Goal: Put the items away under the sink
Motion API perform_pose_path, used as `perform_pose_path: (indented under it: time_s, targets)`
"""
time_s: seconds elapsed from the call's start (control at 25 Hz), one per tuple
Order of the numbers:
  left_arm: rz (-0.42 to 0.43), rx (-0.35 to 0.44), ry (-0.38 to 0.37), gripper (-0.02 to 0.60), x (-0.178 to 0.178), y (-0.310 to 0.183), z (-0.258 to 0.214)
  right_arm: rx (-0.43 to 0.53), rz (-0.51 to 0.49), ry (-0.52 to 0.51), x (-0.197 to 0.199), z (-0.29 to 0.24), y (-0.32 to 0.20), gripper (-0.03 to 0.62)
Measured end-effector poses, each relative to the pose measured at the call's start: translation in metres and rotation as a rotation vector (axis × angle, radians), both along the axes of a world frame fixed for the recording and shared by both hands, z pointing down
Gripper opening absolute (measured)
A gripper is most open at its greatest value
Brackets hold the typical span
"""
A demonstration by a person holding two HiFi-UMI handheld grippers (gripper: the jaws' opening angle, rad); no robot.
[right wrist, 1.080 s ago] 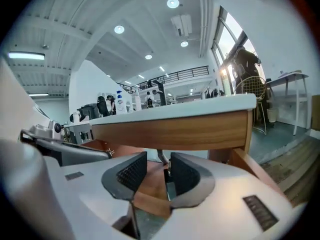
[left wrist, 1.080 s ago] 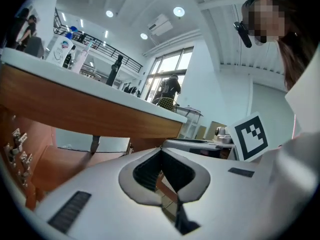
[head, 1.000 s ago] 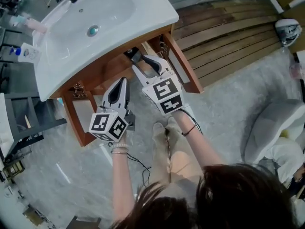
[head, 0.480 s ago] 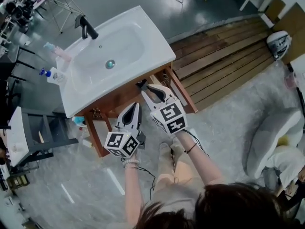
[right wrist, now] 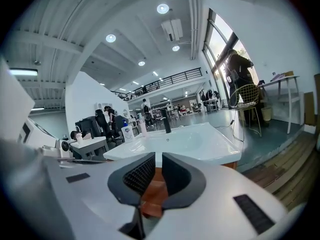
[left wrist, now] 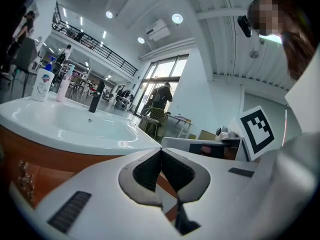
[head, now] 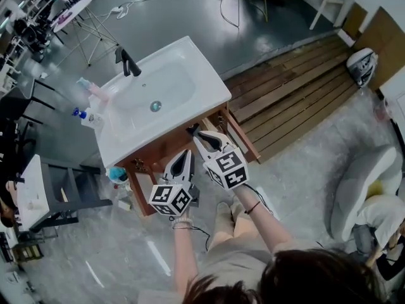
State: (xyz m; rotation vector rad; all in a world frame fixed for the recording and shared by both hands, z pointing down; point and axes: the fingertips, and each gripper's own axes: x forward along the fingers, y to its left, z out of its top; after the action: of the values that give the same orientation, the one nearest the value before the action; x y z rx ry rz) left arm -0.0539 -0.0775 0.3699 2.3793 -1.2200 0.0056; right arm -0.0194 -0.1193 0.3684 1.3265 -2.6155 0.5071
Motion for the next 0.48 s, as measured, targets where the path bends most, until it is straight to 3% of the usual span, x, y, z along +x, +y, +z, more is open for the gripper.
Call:
perform_pose_path:
  time_s: [0.48]
  targets:
    - [0.018, 0.031, 0.010, 0.000, 0.007, 0.004, -0.029, 0.015, 0.016, 0.012, 0.007, -0.028, 0.013, 0.018]
